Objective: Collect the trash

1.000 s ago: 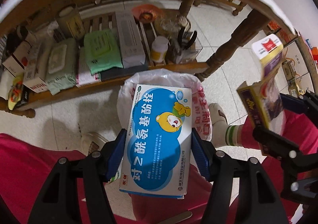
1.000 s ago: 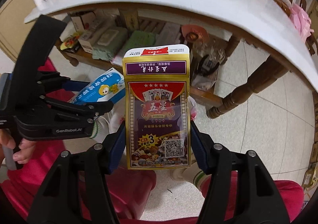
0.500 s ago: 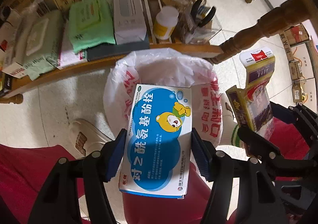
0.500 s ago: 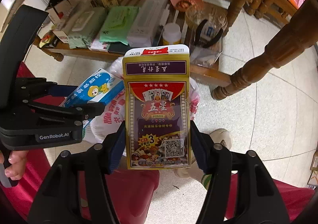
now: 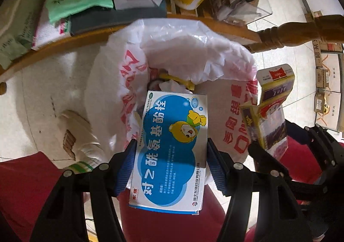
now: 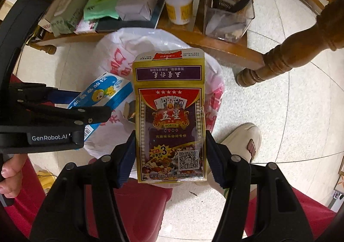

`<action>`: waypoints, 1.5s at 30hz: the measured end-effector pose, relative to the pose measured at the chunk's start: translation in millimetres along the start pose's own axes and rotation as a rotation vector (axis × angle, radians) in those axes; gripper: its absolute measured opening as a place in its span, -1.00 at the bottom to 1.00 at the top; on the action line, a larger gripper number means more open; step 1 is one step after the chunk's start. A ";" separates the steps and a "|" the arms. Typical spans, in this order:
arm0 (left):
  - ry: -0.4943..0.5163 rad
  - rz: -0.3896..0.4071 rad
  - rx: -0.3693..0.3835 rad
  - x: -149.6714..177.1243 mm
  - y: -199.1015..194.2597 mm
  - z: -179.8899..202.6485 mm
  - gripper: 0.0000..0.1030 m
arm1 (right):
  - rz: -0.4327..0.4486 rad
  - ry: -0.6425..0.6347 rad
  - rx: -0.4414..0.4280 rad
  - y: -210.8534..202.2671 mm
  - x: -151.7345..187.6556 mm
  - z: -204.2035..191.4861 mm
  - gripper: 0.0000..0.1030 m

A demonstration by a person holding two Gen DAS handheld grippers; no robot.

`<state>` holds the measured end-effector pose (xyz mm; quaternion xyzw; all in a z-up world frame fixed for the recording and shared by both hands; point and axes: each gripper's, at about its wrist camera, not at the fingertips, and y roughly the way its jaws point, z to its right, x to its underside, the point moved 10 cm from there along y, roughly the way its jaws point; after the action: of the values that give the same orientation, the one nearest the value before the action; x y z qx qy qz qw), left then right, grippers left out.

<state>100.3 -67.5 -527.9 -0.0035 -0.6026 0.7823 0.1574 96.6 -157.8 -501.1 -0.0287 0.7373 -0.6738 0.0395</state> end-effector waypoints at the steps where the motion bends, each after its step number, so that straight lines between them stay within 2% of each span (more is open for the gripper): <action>1: -0.003 -0.007 0.004 -0.9 3.6 0.3 0.19 | -0.010 0.002 -0.004 4.8 -0.4 -0.3 0.15; 6: -0.032 -0.058 0.016 -1.0 21.4 -3.9 0.20 | -0.037 -0.005 -0.005 19.5 -2.5 -2.3 0.15; 10: -0.037 -0.070 0.006 -1.7 27.4 -6.3 0.20 | -0.060 -0.006 -0.014 29.6 -3.3 -3.7 0.15; 18: -0.072 -0.103 0.037 -4.3 34.9 -7.3 0.20 | -0.083 0.001 -0.029 40.7 -5.9 -3.8 0.15; 22: -0.078 -0.121 0.033 -4.7 36.7 -10.0 0.40 | -0.096 0.008 -0.036 44.8 -4.5 -4.4 0.15; 28: -0.064 -0.117 -0.007 -3.4 37.2 -13.4 0.52 | -0.101 0.020 -0.046 49.4 -8.8 -4.2 0.19; 31: -0.066 -0.106 -0.017 -4.0 34.7 -16.1 0.56 | -0.096 0.025 -0.043 48.9 -11.1 -2.4 0.36; 45: -0.065 -0.067 -0.038 -7.3 19.4 -16.8 0.60 | -0.095 0.065 -0.049 42.9 -6.7 2.7 0.37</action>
<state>105.9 -57.9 -552.1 0.0393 -0.6220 0.7647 0.1637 104.1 -156.0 -543.9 -0.0428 0.7522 -0.6573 -0.0174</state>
